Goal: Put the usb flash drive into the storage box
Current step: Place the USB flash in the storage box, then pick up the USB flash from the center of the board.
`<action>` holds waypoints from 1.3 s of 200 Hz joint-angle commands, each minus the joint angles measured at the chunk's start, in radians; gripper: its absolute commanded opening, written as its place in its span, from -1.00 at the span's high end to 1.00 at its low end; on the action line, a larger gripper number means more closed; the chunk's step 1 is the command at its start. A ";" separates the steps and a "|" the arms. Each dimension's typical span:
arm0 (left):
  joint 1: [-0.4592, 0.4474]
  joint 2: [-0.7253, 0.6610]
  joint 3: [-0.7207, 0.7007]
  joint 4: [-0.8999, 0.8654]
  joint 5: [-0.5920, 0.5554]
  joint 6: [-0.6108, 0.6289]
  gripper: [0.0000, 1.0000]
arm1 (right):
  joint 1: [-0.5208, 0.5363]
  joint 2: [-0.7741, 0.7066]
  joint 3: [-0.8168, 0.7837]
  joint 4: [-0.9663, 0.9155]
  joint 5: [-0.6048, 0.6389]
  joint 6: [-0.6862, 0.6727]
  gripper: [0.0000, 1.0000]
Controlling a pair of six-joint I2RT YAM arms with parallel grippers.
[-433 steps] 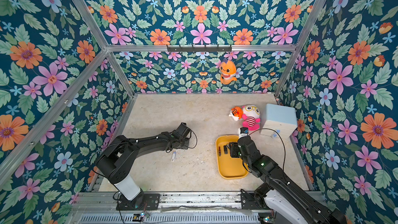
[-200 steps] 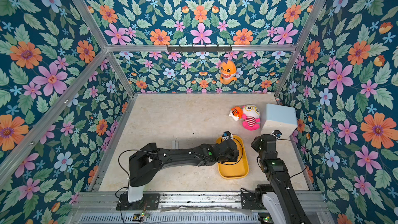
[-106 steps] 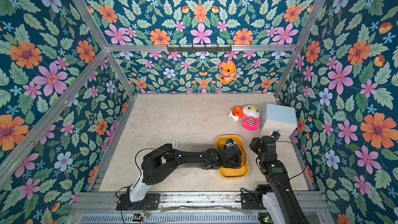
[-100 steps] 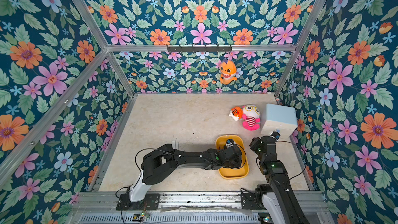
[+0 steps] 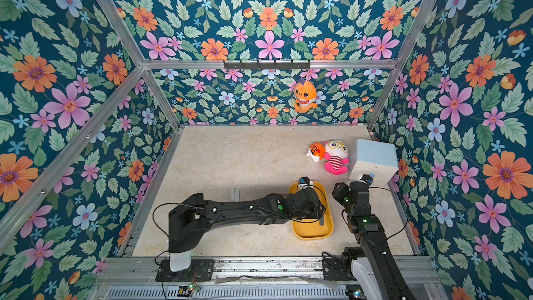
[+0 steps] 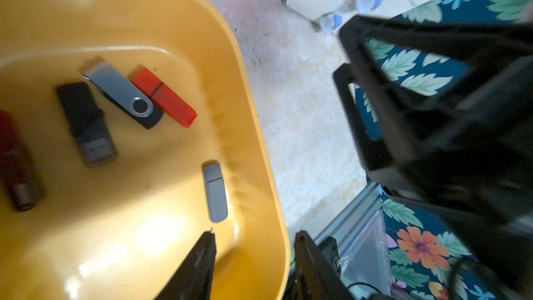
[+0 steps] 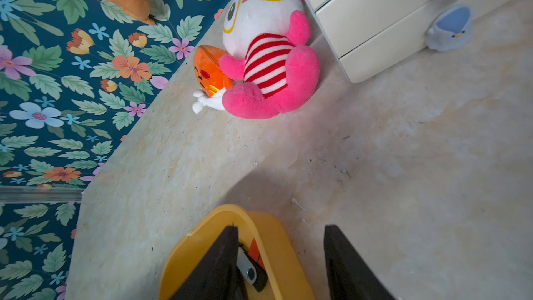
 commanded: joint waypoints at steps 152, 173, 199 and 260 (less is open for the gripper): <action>0.661 -1.072 -0.496 -0.634 -0.403 0.523 -0.39 | 0.900 1.142 1.077 -0.498 0.210 0.072 -0.09; 0.663 -1.087 -0.496 -0.641 -0.423 0.523 -0.40 | 0.955 1.299 1.223 -0.551 0.189 0.049 -0.09; 0.666 -1.087 -0.507 -0.634 -0.418 0.524 -0.40 | 0.995 1.448 1.377 -0.578 0.149 0.031 -0.08; 0.667 -1.080 -0.515 -0.628 -0.425 0.522 -0.40 | 1.027 1.592 1.537 -0.638 0.149 -0.006 -0.02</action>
